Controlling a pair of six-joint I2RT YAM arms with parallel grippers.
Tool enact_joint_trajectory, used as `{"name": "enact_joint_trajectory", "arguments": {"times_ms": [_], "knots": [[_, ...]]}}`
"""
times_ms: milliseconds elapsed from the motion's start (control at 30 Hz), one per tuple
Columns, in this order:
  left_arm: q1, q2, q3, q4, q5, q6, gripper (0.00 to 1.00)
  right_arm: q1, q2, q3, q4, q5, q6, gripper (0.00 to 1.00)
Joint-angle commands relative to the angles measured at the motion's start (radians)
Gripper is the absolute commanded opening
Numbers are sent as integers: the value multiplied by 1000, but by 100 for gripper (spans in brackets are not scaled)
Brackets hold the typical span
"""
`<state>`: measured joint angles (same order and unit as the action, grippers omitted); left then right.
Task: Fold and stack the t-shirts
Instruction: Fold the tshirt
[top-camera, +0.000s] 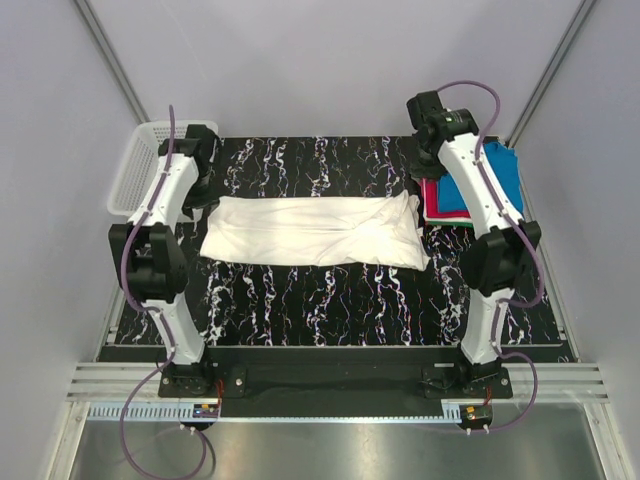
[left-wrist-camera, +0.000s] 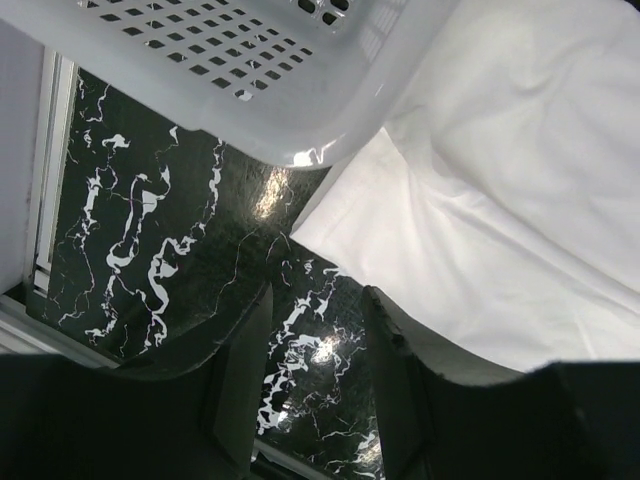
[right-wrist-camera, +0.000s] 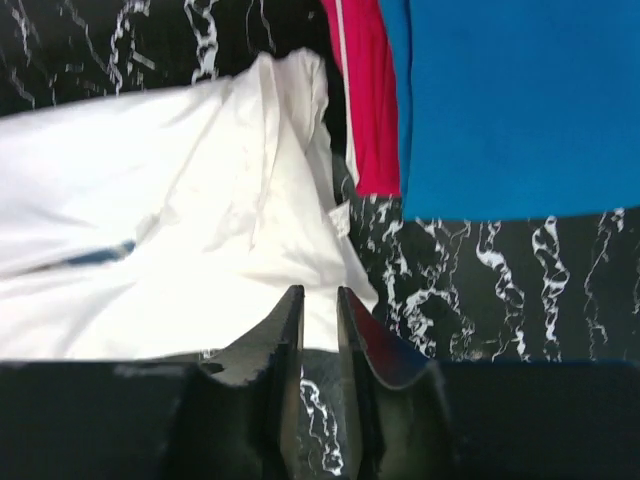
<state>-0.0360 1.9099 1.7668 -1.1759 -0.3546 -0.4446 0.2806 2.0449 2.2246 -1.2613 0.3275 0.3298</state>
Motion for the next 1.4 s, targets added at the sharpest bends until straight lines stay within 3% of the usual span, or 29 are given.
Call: {"name": "enact_joint_trajectory", "arguments": {"times_ms": [0, 133, 400, 667, 900, 1000, 1033, 1367], "knots": [[-11, -119, -55, 8, 60, 23, 47, 9, -164, -232, 51, -158, 38, 25], [-44, -156, -145, 74, 127, 55, 47, 26, -281, -460, 160, -217, 86, 21], [-96, -102, -248, 200, 232, 119, 47, 63, -213, -640, 244, -281, 132, 25], [-117, 11, -188, 228, 232, 119, 45, 65, -17, -557, 286, -222, 137, 24], [-122, 47, -173, 240, 197, 115, 45, 65, 61, -528, 290, -177, 150, 23], [-123, 69, -187, 251, 192, 112, 44, 65, 90, -534, 284, -170, 159, 9], [-123, 70, -199, 259, 183, 110, 42, 65, 101, -536, 283, -165, 163, 0], [-123, 61, -288, 252, 141, 87, 18, 65, 175, -410, 202, -94, 155, 0]]}}
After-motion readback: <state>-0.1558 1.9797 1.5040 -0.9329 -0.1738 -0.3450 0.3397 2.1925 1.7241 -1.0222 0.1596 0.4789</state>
